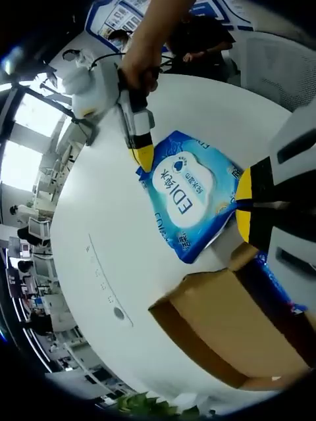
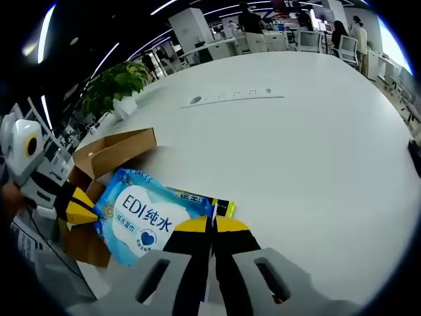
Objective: Operate the shoe box by opening the lid, removing the specified soft item, and placing it in the target area until the item is outside and the box remains undamaged.
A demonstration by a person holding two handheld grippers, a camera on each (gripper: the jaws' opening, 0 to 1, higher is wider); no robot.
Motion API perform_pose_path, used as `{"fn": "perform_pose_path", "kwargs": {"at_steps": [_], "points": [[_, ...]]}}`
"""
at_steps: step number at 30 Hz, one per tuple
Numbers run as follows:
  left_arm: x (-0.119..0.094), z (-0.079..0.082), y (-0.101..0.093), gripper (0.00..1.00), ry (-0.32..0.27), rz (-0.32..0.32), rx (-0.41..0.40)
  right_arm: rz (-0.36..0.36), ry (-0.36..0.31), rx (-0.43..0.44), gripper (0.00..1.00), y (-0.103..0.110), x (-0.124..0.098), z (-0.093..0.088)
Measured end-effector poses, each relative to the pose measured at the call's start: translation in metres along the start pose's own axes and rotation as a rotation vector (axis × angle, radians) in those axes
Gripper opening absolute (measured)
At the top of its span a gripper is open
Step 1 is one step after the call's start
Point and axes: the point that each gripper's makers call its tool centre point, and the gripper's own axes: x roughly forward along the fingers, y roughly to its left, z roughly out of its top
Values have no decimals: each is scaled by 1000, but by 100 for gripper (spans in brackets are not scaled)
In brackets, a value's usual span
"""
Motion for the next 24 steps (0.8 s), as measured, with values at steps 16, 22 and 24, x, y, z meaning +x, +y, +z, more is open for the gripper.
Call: {"fn": "perform_pose_path", "kwargs": {"at_steps": [16,22,24], "points": [[10,-4,2,0,61,37,108,-7,0,13,0,-5,11,-2],[10,-3,4,0,66,58,124,-14,-6,23,0,-6,11,-3],[8,-2,5,0,58,66,135,-21,-3,25,0,-6,10,-4]]}}
